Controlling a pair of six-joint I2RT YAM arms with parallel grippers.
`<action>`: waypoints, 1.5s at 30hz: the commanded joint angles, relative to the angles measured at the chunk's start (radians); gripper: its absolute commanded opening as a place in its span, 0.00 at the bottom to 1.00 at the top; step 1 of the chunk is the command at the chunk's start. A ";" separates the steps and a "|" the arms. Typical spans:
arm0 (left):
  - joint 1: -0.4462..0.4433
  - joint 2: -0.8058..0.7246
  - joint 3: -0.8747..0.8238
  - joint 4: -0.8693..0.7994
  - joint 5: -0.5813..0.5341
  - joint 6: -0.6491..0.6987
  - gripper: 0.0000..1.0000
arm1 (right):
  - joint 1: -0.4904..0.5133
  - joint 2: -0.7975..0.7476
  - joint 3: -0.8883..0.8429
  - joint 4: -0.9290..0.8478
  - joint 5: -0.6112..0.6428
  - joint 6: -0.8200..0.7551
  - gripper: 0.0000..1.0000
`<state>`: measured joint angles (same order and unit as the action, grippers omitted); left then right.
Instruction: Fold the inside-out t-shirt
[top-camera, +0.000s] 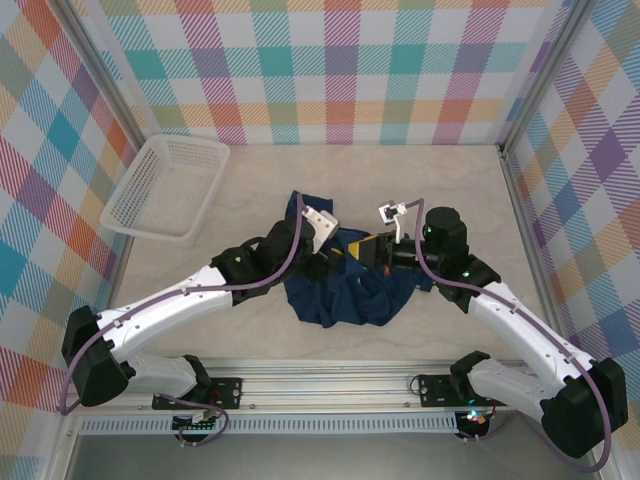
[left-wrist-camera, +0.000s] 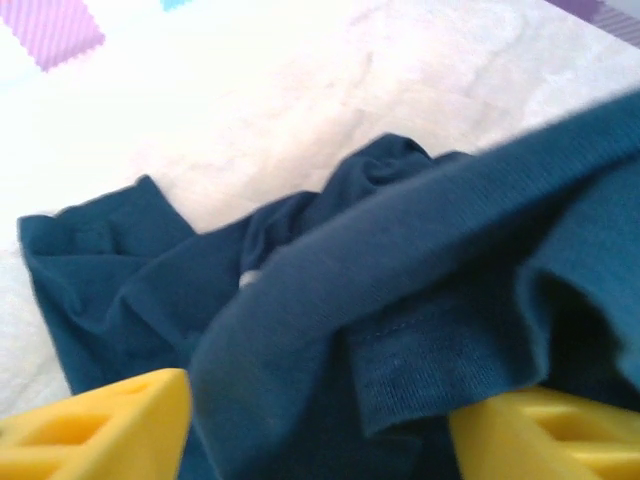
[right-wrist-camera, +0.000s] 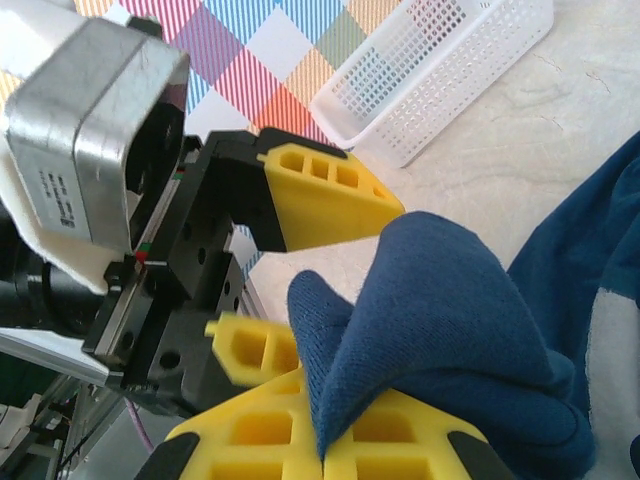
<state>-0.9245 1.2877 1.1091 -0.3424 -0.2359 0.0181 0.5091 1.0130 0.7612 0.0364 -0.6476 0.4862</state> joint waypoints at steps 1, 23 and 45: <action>0.030 -0.024 -0.004 0.105 -0.090 -0.015 0.57 | -0.005 -0.004 0.018 0.021 -0.016 -0.003 0.00; 0.090 -0.081 -0.011 -0.030 0.307 -0.011 0.53 | -0.005 0.014 0.041 -0.011 0.001 -0.021 0.00; 0.064 0.026 0.012 0.034 0.294 0.030 0.30 | -0.004 0.016 0.040 -0.008 -0.007 -0.015 0.00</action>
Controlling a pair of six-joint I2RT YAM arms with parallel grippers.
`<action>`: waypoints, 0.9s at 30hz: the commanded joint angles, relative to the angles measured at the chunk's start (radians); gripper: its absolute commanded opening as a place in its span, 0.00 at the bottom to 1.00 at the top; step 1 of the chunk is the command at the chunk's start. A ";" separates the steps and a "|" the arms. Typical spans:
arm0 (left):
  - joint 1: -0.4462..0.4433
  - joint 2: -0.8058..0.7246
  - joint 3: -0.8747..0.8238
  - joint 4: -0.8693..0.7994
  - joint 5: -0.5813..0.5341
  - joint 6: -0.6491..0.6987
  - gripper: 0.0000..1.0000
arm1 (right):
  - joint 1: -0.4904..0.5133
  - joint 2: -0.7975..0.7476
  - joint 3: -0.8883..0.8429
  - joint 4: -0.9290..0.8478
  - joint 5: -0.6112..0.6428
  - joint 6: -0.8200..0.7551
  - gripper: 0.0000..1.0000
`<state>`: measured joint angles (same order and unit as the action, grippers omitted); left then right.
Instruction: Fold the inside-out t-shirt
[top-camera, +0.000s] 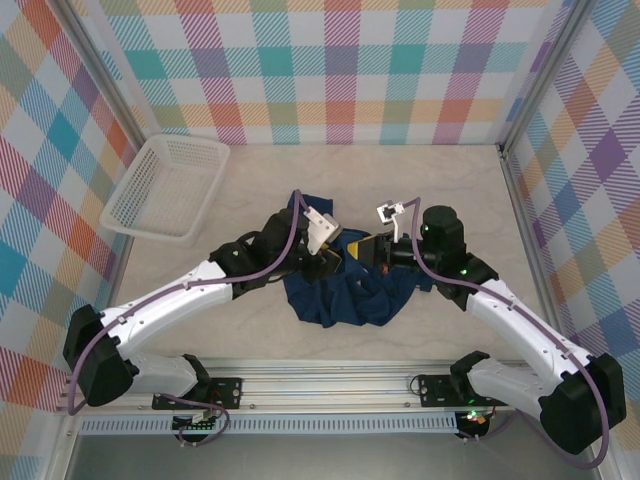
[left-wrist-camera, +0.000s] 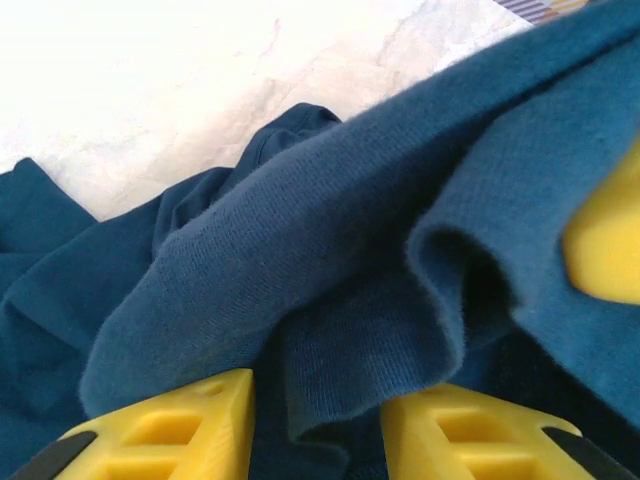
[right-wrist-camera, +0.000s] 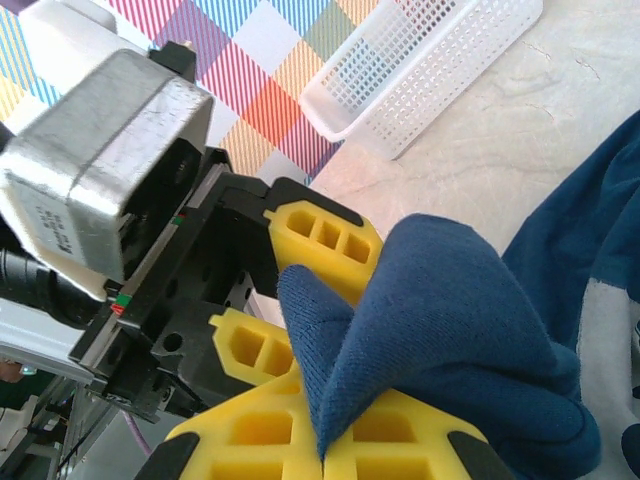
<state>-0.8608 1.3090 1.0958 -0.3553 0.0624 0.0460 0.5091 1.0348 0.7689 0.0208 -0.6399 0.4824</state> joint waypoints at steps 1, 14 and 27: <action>0.003 0.003 0.024 0.055 -0.010 -0.003 0.26 | -0.004 -0.005 0.032 0.003 -0.014 -0.014 0.00; 0.071 -0.120 -0.023 0.125 0.009 -0.075 0.00 | -0.005 -0.018 0.053 -0.119 0.048 -0.088 0.00; 0.103 -0.138 0.054 -0.121 -0.288 -0.118 0.00 | -0.005 0.002 0.091 -0.144 0.067 -0.100 0.00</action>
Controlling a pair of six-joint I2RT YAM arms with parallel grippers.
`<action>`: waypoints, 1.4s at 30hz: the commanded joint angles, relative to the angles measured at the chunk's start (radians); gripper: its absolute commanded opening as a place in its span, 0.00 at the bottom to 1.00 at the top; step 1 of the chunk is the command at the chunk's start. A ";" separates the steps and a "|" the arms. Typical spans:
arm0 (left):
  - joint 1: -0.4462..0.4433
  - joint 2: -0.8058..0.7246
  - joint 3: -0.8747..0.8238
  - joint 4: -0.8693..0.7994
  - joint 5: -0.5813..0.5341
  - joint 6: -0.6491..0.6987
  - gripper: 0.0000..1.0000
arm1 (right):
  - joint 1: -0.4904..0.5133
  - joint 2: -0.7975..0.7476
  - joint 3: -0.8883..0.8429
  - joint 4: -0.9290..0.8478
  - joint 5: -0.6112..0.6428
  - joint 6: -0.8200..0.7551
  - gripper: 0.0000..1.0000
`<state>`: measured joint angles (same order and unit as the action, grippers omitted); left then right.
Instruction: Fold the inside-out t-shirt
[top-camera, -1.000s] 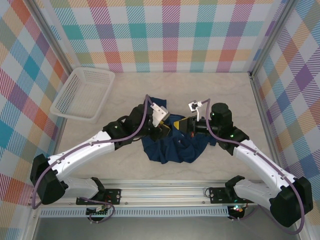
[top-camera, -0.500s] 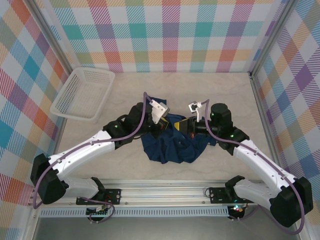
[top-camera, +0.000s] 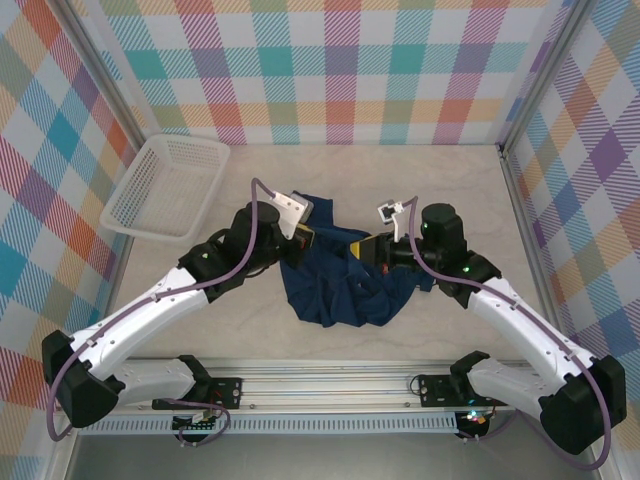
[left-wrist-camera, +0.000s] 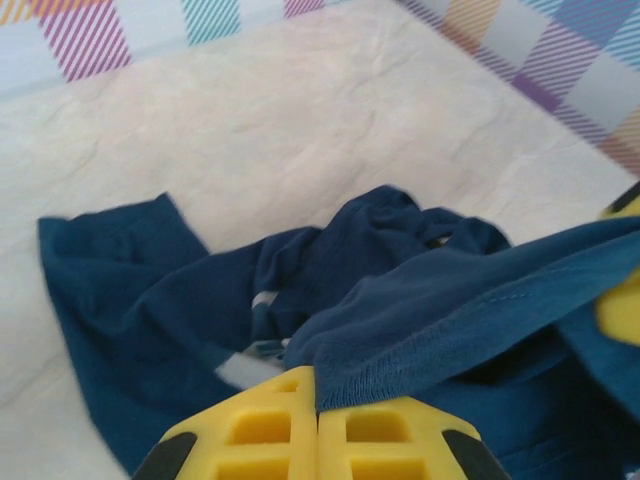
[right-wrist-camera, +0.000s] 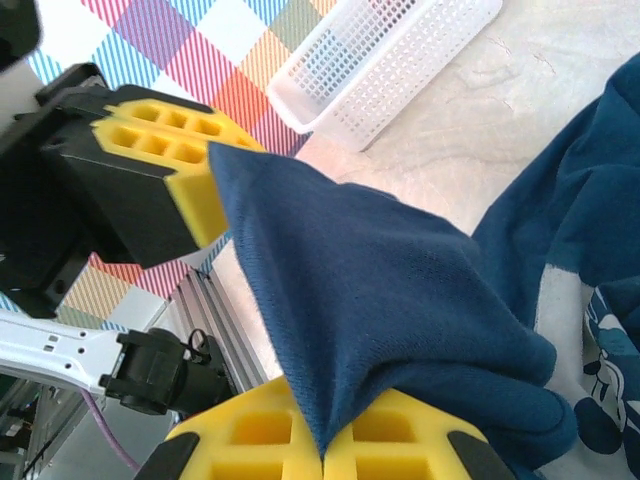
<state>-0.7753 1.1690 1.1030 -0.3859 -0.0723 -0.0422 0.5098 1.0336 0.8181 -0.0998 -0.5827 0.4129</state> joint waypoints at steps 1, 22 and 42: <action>0.018 0.001 0.052 -0.104 -0.168 -0.031 0.00 | -0.005 0.013 0.047 -0.026 0.002 -0.035 0.03; 0.019 -0.014 0.131 -0.217 -0.051 -0.105 0.00 | 0.204 0.139 0.037 -0.059 0.239 -0.103 0.58; 0.209 -0.080 0.127 -0.305 -0.195 -0.197 0.00 | 0.097 0.102 0.123 -0.380 0.509 -0.130 0.62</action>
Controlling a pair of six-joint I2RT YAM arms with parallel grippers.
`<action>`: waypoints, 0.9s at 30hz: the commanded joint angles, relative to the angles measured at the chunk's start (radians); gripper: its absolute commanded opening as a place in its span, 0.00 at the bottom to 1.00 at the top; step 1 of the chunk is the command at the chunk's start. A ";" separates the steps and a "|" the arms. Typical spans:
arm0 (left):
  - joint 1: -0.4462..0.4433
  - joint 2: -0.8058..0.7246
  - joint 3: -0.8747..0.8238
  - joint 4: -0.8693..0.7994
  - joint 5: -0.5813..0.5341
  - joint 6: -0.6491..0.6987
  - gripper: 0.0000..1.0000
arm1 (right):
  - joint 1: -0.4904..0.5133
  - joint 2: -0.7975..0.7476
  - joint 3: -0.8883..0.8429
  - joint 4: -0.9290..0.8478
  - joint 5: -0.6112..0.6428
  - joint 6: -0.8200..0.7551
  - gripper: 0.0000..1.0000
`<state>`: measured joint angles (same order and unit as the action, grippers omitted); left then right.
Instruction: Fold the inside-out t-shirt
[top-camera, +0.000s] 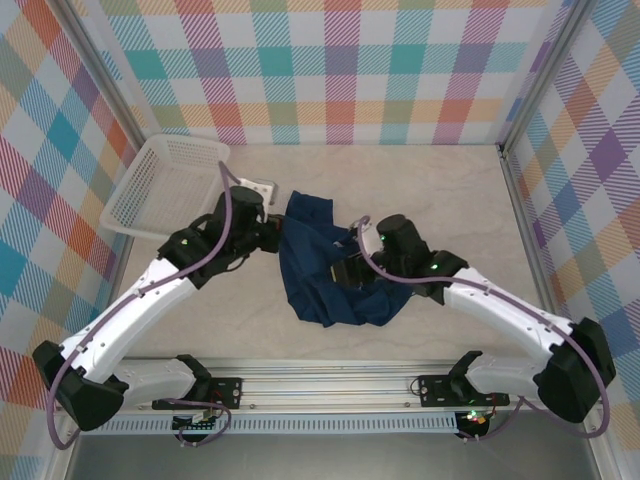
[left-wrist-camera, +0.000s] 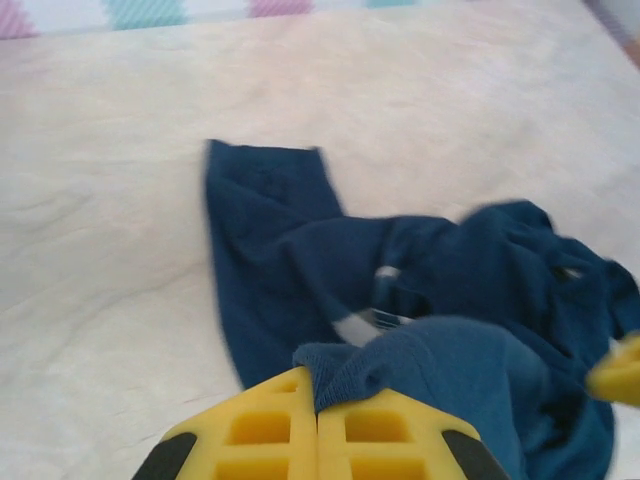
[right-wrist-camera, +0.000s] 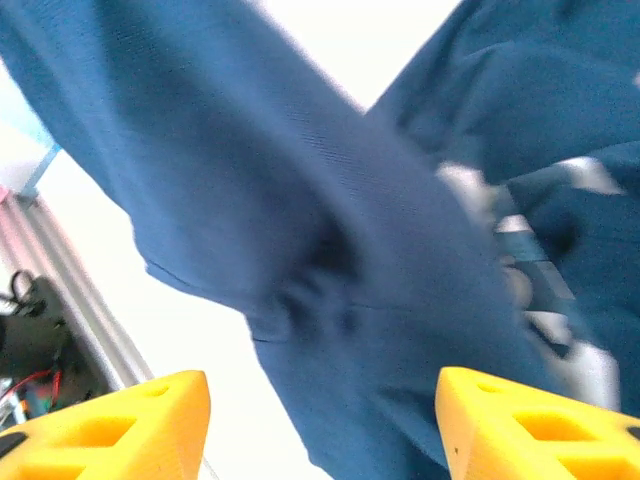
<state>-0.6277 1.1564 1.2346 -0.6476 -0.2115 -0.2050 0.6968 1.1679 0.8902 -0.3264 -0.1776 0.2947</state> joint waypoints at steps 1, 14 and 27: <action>0.089 -0.080 -0.006 -0.055 -0.054 -0.036 0.00 | -0.139 -0.026 0.053 -0.189 0.110 0.014 0.62; 0.209 -0.127 -0.009 -0.117 -0.082 -0.030 0.00 | -0.237 0.237 0.094 -0.317 0.150 0.056 0.55; 0.227 -0.123 -0.019 -0.104 -0.057 -0.021 0.00 | -0.090 0.464 0.183 -0.378 0.300 -0.037 0.50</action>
<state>-0.4202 1.0435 1.2304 -0.7578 -0.2710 -0.2211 0.6090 1.6043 1.0496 -0.6502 0.0540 0.2760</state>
